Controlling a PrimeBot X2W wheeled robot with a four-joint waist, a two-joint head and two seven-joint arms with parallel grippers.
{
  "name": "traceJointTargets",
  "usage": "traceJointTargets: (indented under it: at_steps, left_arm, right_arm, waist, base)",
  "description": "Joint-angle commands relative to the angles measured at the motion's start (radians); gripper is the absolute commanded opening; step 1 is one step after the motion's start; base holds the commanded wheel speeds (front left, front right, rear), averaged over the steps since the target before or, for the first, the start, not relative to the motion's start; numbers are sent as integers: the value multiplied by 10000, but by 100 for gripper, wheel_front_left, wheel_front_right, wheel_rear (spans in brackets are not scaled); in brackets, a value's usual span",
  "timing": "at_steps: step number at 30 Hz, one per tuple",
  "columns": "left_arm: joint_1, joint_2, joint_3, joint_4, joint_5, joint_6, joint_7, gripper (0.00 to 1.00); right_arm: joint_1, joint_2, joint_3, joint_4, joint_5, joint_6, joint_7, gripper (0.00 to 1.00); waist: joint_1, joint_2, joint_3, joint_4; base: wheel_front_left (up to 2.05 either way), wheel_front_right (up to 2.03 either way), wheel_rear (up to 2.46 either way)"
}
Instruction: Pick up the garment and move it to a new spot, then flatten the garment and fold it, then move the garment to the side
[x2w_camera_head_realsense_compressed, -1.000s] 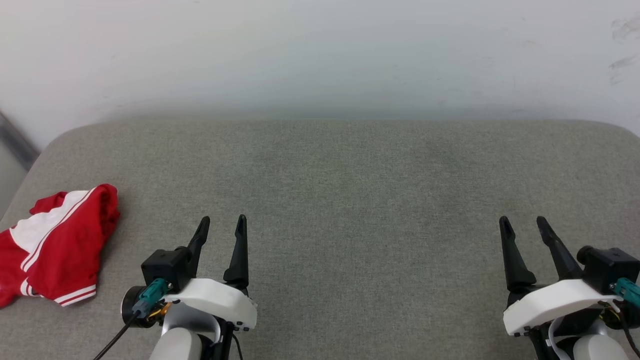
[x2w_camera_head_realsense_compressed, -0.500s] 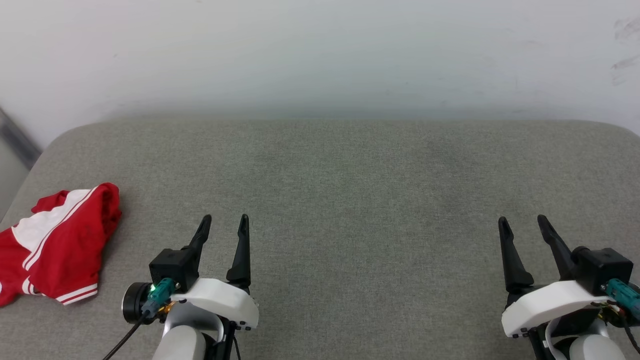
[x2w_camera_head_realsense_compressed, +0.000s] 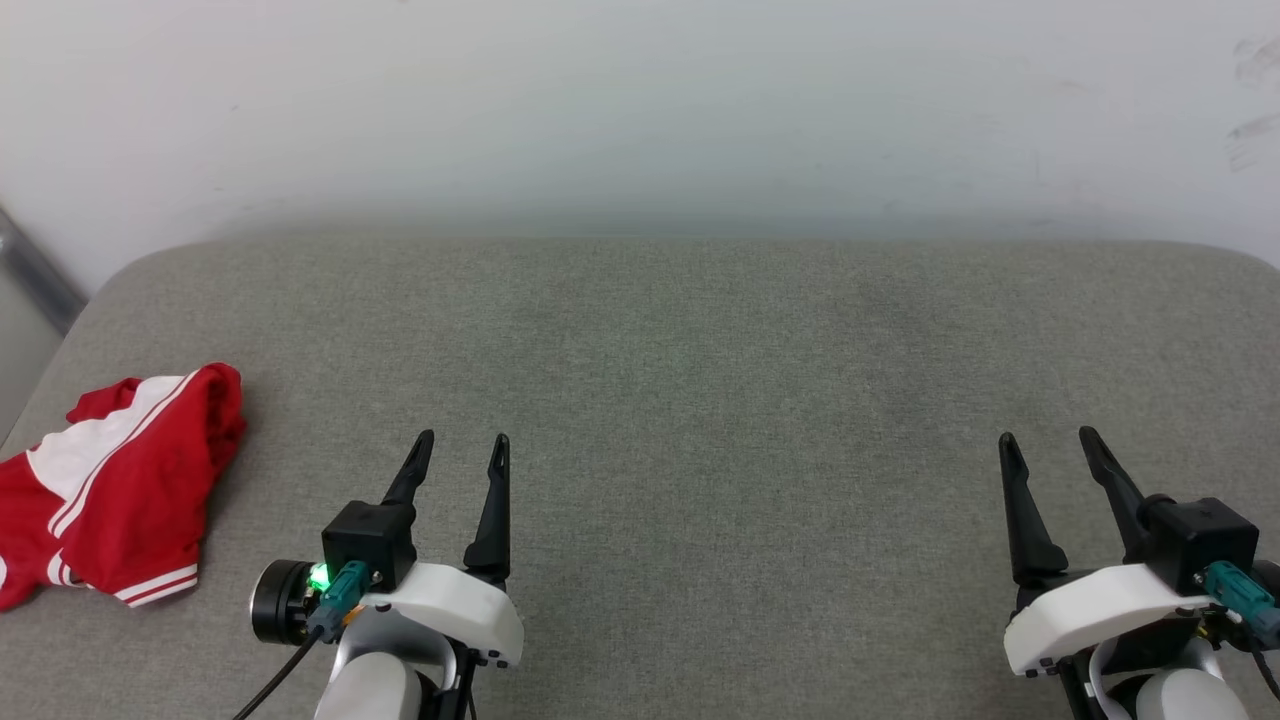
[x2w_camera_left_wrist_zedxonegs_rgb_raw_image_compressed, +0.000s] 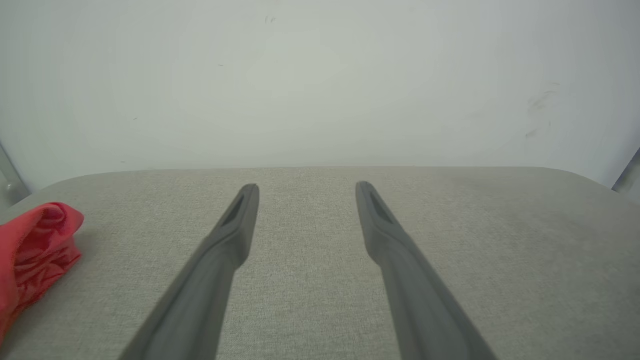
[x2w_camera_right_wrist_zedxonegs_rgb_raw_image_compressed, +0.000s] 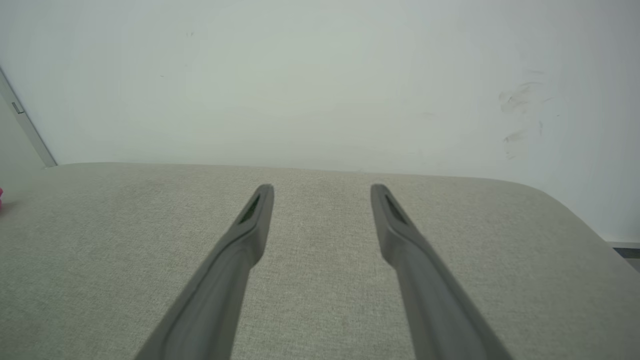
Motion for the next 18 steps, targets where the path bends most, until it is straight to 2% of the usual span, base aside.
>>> traceJointTargets:
  at_steps: [1, 11, 18]
  left_arm:
    - [-123, -12, -33, 33, 131, 53, -81, 100]
    - [-166, -24, -8, 192, 79, 40, -133, 100]
    - [-254, -21, -64, 254, -107, 147, -131, 100]
  right_arm:
    - [-58, 57, -5, -7, -181, 21, -73, 100]
    - [-54, 65, -6, 119, 70, 11, -145, 100]
    - [52, 65, -16, -29, 76, 11, -163, 100]
  waist:
    - [0, 0, -1, 6]
    - [0, 0, -8, 69]
    - [0, 0, 37, 633]
  base:
    - [0, 0, 0]
    - [0, 0, 0]
    - [0, 0, 0]
